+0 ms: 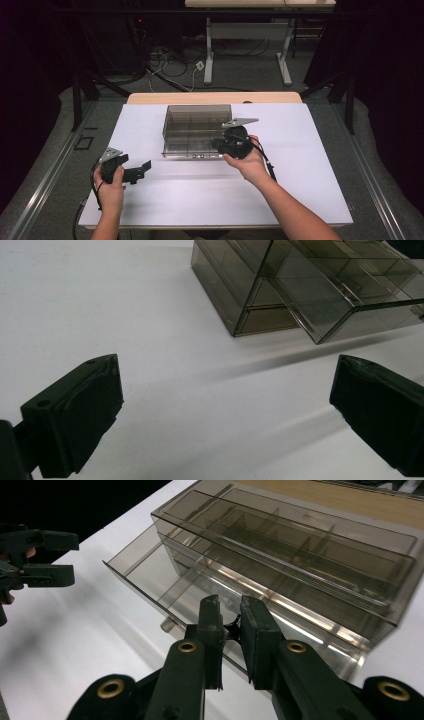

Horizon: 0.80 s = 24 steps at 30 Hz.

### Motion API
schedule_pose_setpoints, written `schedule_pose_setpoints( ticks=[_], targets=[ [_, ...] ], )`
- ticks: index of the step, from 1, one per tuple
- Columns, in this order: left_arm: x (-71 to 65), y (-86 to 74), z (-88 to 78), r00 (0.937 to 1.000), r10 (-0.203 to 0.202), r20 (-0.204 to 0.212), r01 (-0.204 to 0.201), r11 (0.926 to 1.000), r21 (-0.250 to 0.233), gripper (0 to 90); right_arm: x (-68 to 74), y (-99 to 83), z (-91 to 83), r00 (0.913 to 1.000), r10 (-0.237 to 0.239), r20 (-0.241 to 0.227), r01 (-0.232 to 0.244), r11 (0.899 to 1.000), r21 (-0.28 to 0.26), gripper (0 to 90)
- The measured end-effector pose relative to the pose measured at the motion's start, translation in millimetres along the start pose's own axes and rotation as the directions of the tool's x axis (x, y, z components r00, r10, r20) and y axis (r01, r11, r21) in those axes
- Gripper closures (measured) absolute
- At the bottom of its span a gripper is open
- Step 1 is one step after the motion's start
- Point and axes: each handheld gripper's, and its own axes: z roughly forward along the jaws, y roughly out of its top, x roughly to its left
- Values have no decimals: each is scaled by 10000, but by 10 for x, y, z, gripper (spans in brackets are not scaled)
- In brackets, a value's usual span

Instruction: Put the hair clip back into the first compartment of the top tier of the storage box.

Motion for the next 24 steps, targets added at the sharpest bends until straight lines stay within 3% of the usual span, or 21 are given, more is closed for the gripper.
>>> schedule_pose_setpoints(
  ticks=[18,24],
  targets=[
    [-58,19,-7,9996,62,276,-59,9999,-108,11,260,214,356,9983,-538,-209,545,9978,367,797],
    [-53,14,-16,9997,-7,251,10,9999,-118,10,301,284,421,9987,-461,-232,470,9982,379,797]
  ],
)
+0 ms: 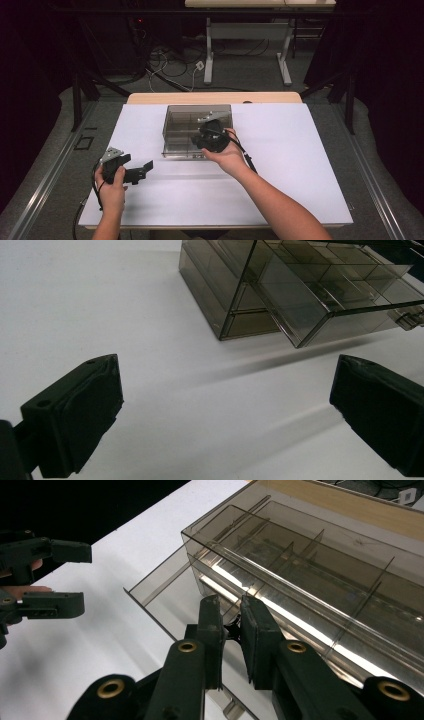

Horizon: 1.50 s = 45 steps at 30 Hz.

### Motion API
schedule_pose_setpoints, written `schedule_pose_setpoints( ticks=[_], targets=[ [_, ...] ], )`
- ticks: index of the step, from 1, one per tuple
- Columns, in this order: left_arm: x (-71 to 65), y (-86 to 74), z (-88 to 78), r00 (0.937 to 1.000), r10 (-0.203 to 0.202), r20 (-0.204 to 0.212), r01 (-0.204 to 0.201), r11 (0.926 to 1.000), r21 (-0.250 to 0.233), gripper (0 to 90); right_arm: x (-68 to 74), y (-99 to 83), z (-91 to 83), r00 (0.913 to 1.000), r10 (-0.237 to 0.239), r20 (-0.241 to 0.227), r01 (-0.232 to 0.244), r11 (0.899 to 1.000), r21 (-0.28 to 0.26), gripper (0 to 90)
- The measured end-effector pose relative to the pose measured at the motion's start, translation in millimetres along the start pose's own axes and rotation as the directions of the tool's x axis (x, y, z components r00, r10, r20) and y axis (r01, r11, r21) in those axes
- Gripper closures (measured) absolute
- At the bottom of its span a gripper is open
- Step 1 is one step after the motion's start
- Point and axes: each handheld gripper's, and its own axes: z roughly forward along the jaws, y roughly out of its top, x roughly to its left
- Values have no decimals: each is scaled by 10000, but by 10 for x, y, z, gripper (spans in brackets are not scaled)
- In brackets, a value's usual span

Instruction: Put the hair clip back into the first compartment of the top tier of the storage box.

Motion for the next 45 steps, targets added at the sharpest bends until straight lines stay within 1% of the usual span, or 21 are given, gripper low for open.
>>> schedule_pose_setpoints(
  ticks=[2,3,11,14,15,16,17,23,25,26,30,34,35,36,37,39,40,42,43,44,45],
  targets=[
    [3,-1,-2,10000,6,3,-6,10000,-5,11,2,24,19,10000,-65,42,65,10000,24,797],
    [3,-1,-3,10000,4,1,-4,10000,-10,11,8,32,33,10000,-11,13,11,10000,12,797],
    [4,1,3,10000,10,17,-10,10000,14,11,44,76,144,10000,-34,18,34,10000,26,797],
    [10,1,2,10000,7,27,-7,10000,-9,11,57,78,189,10000,57,-3,-57,10000,-25,796],
    [12,1,1,10000,8,23,-8,10000,3,11,61,75,208,10000,37,15,-37,9999,-109,796],
    [13,0,1,10000,-3,23,3,10000,-4,10,67,75,217,10000,46,5,-46,10000,-35,796],
    [15,0,2,10000,-2,21,2,10000,-1,11,72,70,235,10000,50,-12,-50,9999,-123,796],
    [17,-3,3,10000,3,16,-3,10000,24,10,119,51,300,10000,-93,-35,92,9998,-188,796],
    [18,-2,-1,10000,3,17,-3,10000,7,10,141,42,321,9999,-164,-41,164,9997,-152,796],
    [19,-2,-2,10000,10,12,-10,10000,-6,10,155,38,325,9999,-168,-37,167,9998,-53,796],
    [23,-1,-1,10000,9,8,-9,10000,-4,11,198,10,369,9994,-328,-80,326,9992,-222,796],
    [26,1,-3,10000,17,7,-17,10000,16,11,221,-15,408,9995,-289,-132,287,9994,-214,796],
    [28,2,-4,10000,16,5,-16,10000,17,11,225,-23,421,9995,-287,-100,284,9993,-253,796],
    [29,1,-4,10000,10,1,-10,10000,4,10,227,-27,427,9994,-340,-91,338,9993,-161,796],
    [30,0,-4,10000,7,-1,-7,10000,0,10,232,-35,442,9994,-328,-76,326,9992,-223,795],
    [31,-1,-6,10000,-25,-12,25,10000,-5,10,243,-44,450,9996,-280,-91,280,9996,-69,795],
    [33,0,-8,10000,-18,-6,18,10000,4,11,246,-52,467,9995,-288,-102,286,9994,-203,796],
    [33,0,-13,10000,-21,-17,21,10000,-14,10,253,-58,479,9995,-296,-137,294,9994,-166,795],
    [34,0,-16,10000,-19,-22,19,10000,-21,11,254,-56,474,9994,-333,-103,333,9994,-18,795],
    [34,0,-19,10000,-21,-32,21,10000,-36,11,259,-58,477,9995,-292,-125,292,9996,-4,795],
    [35,1,-22,10000,-12,-36,12,10000,-29,10,260,-62,486,9995,-280,-163,279,9996,-86,795]
  ],
)
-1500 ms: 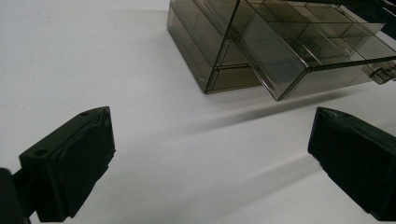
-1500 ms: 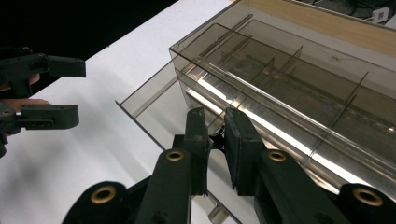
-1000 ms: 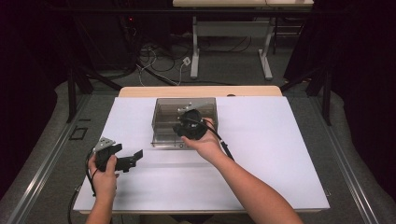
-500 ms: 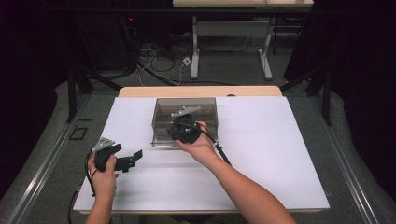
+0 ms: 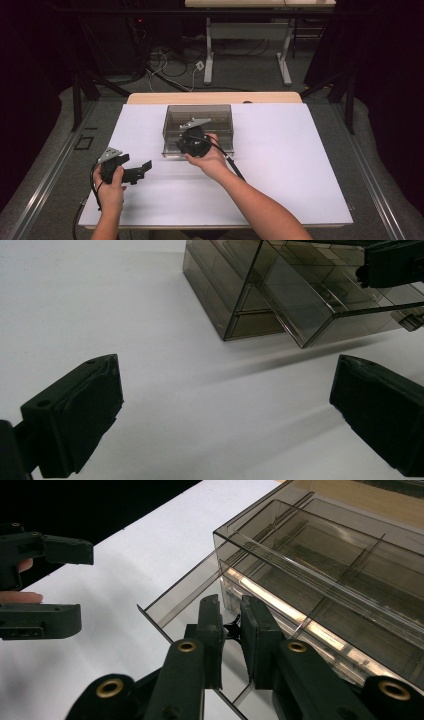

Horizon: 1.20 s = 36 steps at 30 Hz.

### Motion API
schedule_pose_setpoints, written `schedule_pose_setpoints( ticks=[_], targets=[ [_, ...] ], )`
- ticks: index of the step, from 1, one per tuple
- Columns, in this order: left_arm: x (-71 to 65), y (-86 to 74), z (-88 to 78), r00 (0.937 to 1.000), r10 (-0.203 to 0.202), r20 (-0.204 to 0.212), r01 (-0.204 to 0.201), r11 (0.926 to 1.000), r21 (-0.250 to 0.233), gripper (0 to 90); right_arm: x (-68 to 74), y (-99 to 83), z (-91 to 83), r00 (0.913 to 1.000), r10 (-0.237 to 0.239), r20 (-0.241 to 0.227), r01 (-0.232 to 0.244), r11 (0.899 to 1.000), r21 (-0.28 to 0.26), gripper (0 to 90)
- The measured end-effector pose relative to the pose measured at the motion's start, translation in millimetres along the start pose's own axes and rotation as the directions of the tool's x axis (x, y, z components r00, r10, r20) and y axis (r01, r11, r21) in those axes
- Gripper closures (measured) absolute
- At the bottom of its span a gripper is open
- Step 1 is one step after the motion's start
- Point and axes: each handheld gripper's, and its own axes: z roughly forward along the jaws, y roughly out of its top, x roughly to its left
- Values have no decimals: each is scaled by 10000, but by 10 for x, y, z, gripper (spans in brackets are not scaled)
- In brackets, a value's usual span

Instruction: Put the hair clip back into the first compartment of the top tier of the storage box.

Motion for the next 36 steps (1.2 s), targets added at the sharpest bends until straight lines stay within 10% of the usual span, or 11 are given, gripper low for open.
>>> schedule_pose_setpoints(
  ticks=[36],
  targets=[
    [0,6,-24,10000,4,-39,-4,10000,-72,11,-62,-41,-81,9996,-171,-209,156,9973,-711,521]
  ],
)
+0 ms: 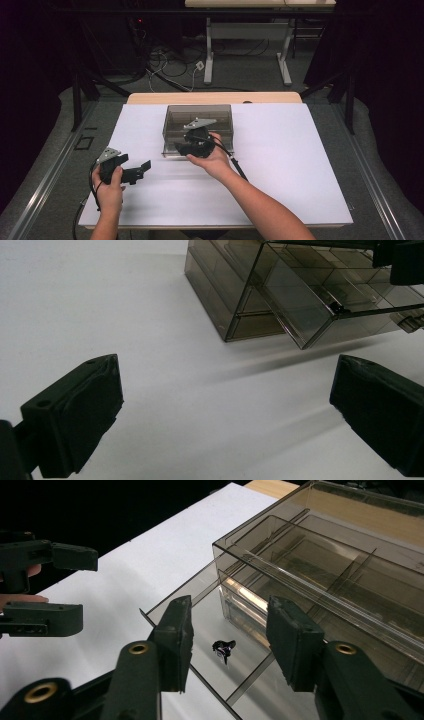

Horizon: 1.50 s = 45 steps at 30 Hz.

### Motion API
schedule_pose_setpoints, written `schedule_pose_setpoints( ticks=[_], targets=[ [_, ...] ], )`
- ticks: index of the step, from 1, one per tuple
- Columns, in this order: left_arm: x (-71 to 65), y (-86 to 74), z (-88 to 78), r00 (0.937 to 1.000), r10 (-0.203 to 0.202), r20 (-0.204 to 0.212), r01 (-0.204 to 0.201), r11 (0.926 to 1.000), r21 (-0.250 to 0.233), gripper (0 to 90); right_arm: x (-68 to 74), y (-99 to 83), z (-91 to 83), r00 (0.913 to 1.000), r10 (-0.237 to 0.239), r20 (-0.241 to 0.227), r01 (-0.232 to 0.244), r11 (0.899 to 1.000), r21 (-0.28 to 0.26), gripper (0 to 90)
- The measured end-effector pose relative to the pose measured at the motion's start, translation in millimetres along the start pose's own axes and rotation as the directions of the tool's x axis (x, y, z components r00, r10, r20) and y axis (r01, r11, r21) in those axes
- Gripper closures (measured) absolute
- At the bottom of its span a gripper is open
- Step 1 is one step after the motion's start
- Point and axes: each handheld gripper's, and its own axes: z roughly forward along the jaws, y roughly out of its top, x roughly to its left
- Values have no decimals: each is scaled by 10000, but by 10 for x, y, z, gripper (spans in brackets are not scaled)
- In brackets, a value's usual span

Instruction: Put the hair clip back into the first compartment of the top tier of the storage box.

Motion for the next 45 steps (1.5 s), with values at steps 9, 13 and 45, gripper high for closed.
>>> schedule_pose_setpoints(
  ticks=[9,13,45],
  targets=[
    [-4,3,-10,10000,8,-16,-8,10000,-1,10,-45,-51,-88,9996,-290,13,290,9988,-387,496],
    [-5,7,-14,10000,15,-16,-15,10000,3,10,-57,-65,-125,9997,-225,1,225,9989,-422,494],
    [-5,4,-18,10000,-14,-22,14,10000,-27,10,-38,-315,-485,9986,-433,-308,407,9960,-801,709]
  ],
)
